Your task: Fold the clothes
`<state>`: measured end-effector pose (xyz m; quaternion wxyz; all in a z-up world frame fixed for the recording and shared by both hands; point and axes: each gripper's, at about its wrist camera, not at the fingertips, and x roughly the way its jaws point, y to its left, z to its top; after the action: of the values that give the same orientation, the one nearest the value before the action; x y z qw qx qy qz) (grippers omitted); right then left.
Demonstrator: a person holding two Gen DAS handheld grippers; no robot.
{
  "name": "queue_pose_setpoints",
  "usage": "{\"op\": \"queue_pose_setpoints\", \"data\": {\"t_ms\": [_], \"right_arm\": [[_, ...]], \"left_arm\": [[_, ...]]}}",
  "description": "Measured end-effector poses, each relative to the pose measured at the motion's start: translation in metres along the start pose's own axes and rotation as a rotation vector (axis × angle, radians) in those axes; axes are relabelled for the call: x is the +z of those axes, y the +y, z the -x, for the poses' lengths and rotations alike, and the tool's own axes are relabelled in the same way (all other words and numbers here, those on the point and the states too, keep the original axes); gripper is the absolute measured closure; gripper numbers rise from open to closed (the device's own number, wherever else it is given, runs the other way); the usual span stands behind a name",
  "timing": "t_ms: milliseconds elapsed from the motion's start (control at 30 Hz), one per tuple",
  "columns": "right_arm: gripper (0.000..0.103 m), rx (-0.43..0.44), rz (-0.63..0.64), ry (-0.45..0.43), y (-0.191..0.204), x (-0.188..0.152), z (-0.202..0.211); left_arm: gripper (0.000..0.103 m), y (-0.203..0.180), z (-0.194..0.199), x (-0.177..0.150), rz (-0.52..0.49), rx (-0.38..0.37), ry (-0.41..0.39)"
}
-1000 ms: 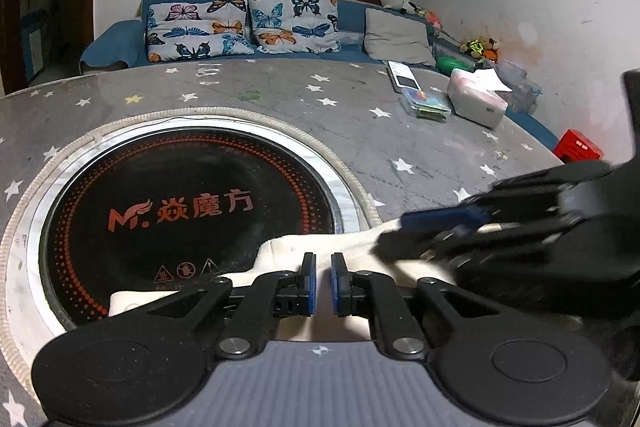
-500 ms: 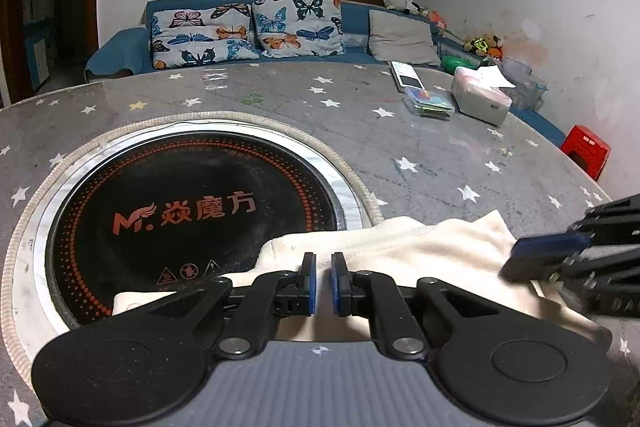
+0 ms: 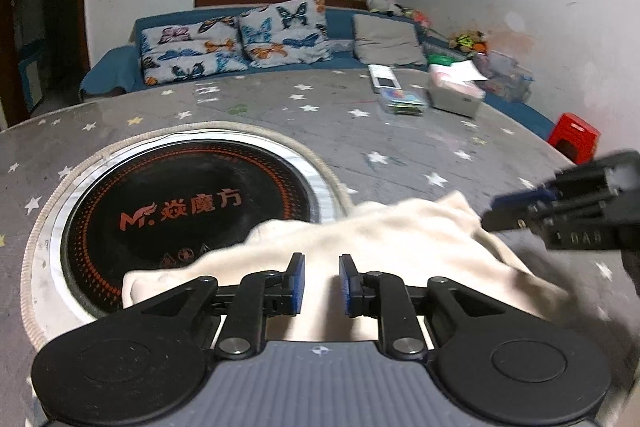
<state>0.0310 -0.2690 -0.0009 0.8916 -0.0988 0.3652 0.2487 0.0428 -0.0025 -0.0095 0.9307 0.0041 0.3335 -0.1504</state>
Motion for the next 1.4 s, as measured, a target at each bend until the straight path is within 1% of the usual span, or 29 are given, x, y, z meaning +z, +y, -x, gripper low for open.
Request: {"op": "queue_pose_setpoints", "data": {"t_ms": [100,200,267,367,433,600,800,967,1133,1267,1400], "right_arm": [[0.084,0.045,0.052,-0.015,0.018,-0.003,0.015],[0.086,0.091,0.095,-0.022,0.037,-0.009,0.025],[0.086,0.110,0.106,-0.014,0.046,-0.015,0.025],[0.087,0.103,0.099,0.022,0.048,-0.028,0.014],[0.088,0.116,0.073,0.011,0.045,-0.033,0.012],[0.088,0.108,0.089,0.017,0.045,-0.027,0.013],[0.088,0.116,0.086,0.026,0.044,-0.029,0.011],[0.088,0.127,0.094,0.036,0.044,-0.022,0.011],[0.088,0.123,0.105,0.016,0.043,-0.006,0.005],[0.088,0.102,0.100,-0.001,0.044,0.013,-0.010],[0.088,0.082,0.069,-0.005,0.042,0.028,-0.032]], "left_arm": [[0.083,-0.004,0.015,-0.011,0.001,-0.019,0.000],[0.083,-0.006,0.027,-0.021,0.000,-0.020,-0.013],[0.083,-0.003,0.031,-0.028,0.012,-0.015,-0.007],[0.083,0.005,0.034,-0.038,0.040,-0.003,0.003],[0.083,0.013,0.036,-0.042,0.063,0.000,-0.004],[0.083,0.029,0.042,-0.035,0.107,0.023,-0.025],[0.084,0.051,0.033,-0.033,0.152,0.056,-0.018],[0.083,0.049,0.027,-0.019,0.140,0.069,-0.028],[0.083,0.046,0.010,-0.003,0.132,0.069,-0.018],[0.083,0.042,-0.007,0.009,0.123,0.060,-0.010],[0.083,0.043,-0.024,0.015,0.130,0.071,0.020]]}}
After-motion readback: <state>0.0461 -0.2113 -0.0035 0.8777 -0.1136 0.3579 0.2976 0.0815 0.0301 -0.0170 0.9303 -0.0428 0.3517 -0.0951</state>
